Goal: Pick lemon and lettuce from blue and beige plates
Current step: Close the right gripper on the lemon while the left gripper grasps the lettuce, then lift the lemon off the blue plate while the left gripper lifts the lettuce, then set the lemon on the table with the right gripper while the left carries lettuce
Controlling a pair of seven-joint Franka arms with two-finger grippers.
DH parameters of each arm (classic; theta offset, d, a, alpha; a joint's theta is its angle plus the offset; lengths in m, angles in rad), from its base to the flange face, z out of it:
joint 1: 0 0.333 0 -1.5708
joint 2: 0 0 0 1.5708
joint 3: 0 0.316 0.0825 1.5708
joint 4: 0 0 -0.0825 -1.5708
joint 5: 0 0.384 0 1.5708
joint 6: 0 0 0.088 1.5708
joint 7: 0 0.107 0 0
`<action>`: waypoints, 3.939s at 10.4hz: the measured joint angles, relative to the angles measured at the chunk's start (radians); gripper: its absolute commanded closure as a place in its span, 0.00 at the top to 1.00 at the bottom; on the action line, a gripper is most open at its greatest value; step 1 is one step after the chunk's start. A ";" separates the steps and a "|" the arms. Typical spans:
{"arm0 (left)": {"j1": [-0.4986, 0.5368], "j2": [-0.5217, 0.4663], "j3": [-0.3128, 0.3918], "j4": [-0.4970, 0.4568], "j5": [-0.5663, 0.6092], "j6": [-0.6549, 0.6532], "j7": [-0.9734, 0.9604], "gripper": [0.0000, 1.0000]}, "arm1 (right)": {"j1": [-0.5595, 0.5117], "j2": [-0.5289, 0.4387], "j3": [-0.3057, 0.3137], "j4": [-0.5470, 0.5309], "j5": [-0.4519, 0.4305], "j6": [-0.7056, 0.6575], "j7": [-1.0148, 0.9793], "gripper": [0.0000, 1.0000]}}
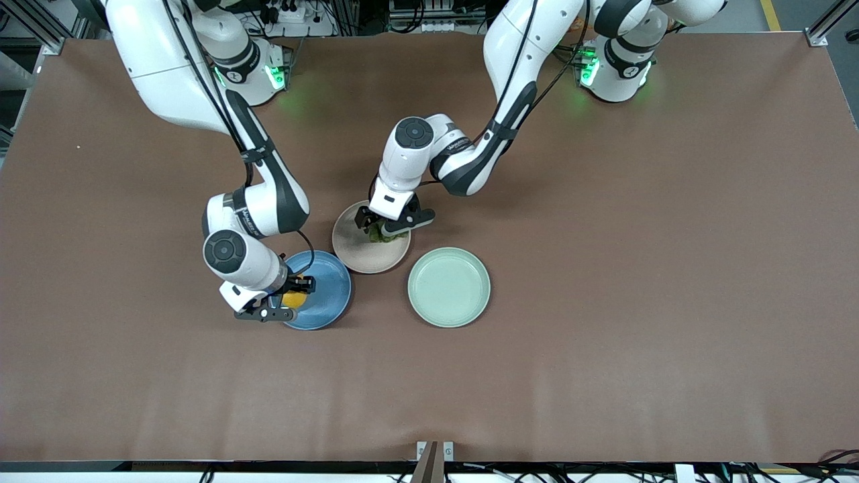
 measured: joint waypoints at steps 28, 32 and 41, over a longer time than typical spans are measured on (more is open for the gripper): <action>-0.005 -0.063 0.120 0.037 0.032 -0.321 0.144 0.00 | -0.380 -0.132 -0.014 -0.246 0.000 0.124 -0.647 0.36; 0.078 -0.170 0.115 0.039 0.032 -0.483 0.217 0.00 | -0.421 -0.183 -0.015 -0.344 0.004 0.175 -0.646 0.33; 0.256 -0.263 0.114 0.037 0.029 -0.593 0.384 0.00 | -0.416 -0.235 0.002 -0.506 0.011 0.343 -0.562 0.66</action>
